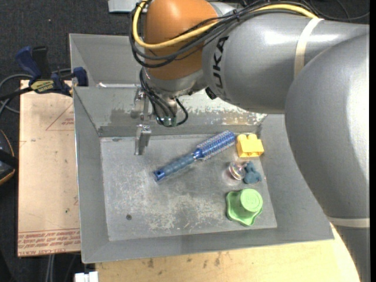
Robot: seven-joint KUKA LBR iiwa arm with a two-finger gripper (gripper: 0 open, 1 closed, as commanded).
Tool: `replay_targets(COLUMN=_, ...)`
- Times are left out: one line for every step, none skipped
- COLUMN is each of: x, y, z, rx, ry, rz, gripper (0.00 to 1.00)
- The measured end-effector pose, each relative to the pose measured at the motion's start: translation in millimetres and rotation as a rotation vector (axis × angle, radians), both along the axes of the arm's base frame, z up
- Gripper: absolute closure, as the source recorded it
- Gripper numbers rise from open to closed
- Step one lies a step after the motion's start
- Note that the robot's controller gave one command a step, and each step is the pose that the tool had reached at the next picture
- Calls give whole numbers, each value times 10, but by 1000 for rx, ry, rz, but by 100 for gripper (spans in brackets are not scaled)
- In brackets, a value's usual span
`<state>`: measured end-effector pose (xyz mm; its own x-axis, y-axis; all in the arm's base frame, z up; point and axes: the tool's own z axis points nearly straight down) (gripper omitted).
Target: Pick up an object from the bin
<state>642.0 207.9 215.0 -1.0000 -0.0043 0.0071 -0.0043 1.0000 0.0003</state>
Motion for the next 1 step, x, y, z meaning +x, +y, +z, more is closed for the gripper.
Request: replay_targets(x=12, y=-589, z=-1314, rx=4, ry=-16, rz=208, gripper=0)
